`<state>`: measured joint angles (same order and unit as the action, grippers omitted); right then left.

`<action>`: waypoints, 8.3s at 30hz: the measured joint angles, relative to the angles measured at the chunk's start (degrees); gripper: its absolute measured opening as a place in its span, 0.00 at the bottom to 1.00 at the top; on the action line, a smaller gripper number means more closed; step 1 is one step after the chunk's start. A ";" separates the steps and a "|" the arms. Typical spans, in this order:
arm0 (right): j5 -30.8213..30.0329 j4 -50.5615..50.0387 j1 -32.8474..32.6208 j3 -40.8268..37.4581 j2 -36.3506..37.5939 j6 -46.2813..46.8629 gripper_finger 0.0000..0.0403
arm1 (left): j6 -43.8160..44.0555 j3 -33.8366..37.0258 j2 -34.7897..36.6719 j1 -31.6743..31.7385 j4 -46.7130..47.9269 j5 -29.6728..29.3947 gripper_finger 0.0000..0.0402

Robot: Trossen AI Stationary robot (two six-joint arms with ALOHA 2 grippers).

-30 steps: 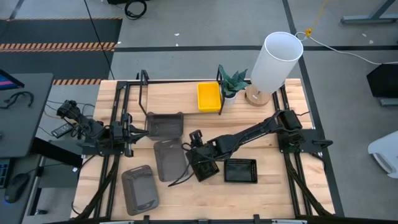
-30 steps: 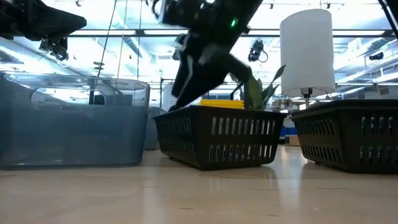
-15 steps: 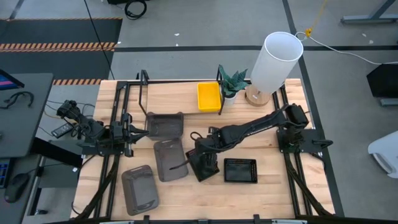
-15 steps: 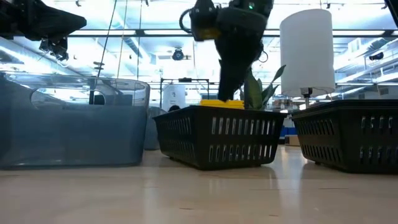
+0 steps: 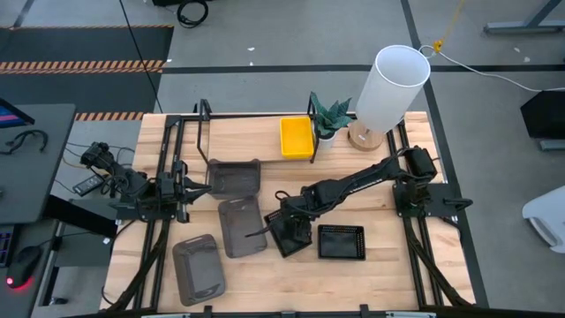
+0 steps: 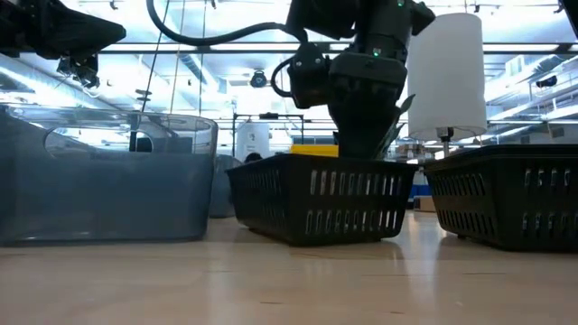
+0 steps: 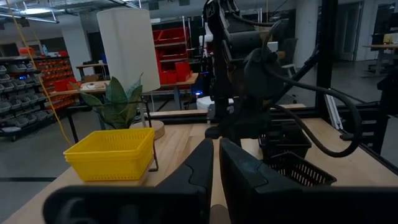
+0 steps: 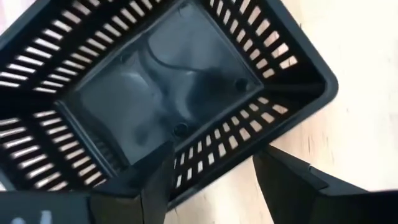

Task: Stack baskets on shelf by color
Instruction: Stack the bottom black basket on top of the top black basket, then put the stacked black baskets on the shelf

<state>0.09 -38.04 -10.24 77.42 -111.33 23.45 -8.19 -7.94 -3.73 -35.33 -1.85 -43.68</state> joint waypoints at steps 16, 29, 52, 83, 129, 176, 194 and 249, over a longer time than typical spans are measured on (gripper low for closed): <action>-3.54 2.96 4.57 -0.62 0.00 -5.53 0.09 | 0.00 0.00 -0.02 0.01 -0.02 -0.01 0.09; -0.40 3.63 5.09 -0.60 2.00 -9.04 0.03 | 0.00 0.00 0.00 0.02 -0.02 -0.02 0.09; -5.40 -7.27 -5.07 -0.58 21.82 -1.47 0.03 | 0.00 0.00 0.00 0.02 -0.02 -0.02 0.10; -5.83 5.69 -13.27 -30.03 41.28 7.43 0.03 | 0.00 -0.02 -0.02 0.02 -0.02 0.00 0.08; -3.21 5.43 -13.62 -30.80 38.67 8.46 0.23 | 0.00 -0.02 0.00 0.01 -0.02 -0.02 0.09; -10.75 8.48 -3.47 -7.22 9.59 -13.99 0.22 | 0.00 -0.02 -0.02 0.00 0.00 -0.02 0.07; -6.44 -4.69 -14.53 -2.60 10.29 -18.25 0.39 | 0.00 -0.02 0.00 0.01 -0.02 -0.01 0.07; -9.98 7.51 -19.32 -15.91 10.08 -26.09 0.41 | 0.00 -0.02 -0.02 0.00 -0.02 0.00 0.07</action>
<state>-9.89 -30.53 -29.56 61.50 -101.25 -2.64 -8.19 -7.97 -3.75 -35.33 -1.87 -43.68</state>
